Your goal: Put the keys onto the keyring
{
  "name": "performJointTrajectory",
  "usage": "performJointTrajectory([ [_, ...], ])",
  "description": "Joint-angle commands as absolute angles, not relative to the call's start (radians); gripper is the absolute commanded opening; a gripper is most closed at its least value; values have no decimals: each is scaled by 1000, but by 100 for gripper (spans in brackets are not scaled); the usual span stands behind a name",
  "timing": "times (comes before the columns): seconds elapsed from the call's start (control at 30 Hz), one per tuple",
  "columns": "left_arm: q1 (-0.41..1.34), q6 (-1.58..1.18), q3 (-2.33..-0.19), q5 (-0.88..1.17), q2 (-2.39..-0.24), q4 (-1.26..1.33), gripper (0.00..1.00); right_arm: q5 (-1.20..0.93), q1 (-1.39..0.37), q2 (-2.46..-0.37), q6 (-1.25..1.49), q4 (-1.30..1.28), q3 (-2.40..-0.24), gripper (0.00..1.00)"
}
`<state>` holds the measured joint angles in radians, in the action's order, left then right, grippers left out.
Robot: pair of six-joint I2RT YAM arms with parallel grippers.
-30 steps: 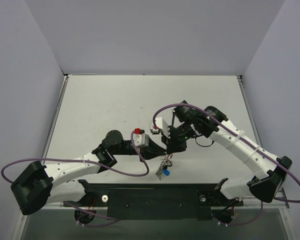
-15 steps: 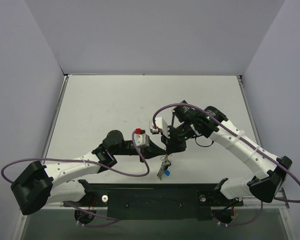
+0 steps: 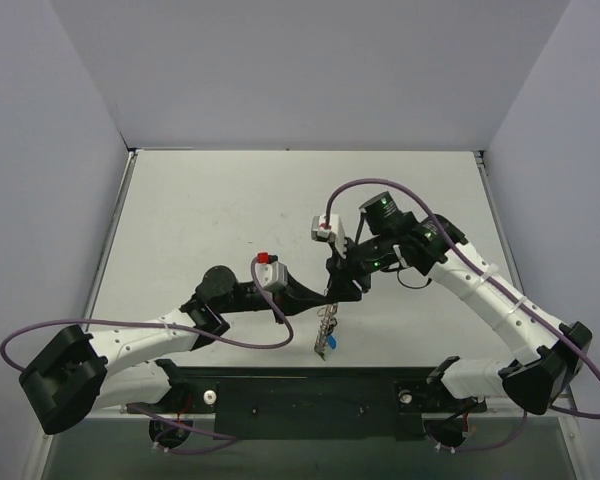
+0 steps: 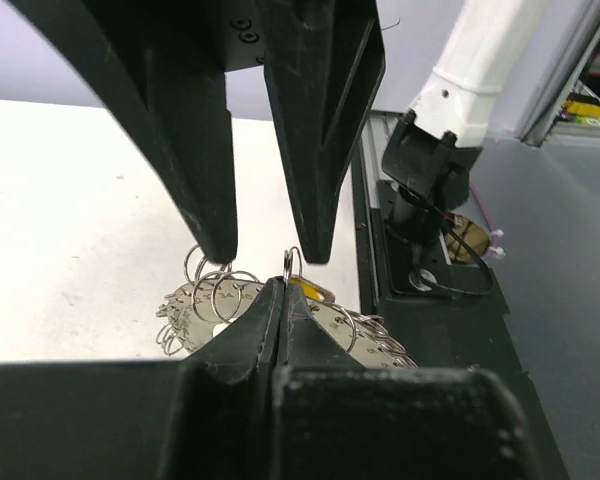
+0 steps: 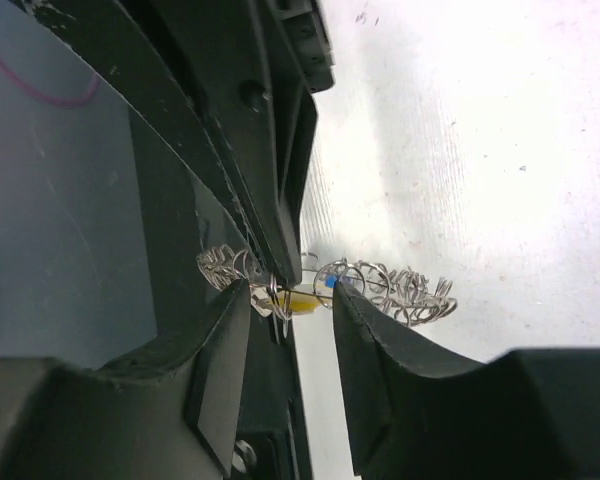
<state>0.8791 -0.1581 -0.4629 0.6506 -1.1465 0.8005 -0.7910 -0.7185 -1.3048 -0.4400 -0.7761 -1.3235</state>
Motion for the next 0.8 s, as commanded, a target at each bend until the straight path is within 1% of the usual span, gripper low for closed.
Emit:
performJointTrajectory([
  [0.0, 838, -305, -434, 603, -1120, 1077, 0, -974, -617, -1215, -184, -510, -1232, 35],
  [0.07, 813, -363, -422, 600, -1137, 1159, 0, -979, -598, -1171, -77, -427, -1192, 36],
  [0.27, 753, -564, -407, 632, -1239, 1422, 0, -973, -558, -1117, 39, -284, -1114, 41],
  [0.37, 744, -609, -407, 640, -1261, 1463, 0, -976, -552, -1108, 80, -194, -1065, 43],
  [0.5, 742, -620, -403, 635, -1259, 1470, 0, -997, -543, -1104, 158, -89, -1042, 43],
  [0.77, 716, -716, -388, 563, -1266, 1529, 0, -992, -508, -1089, 144, -115, -1009, 39],
])
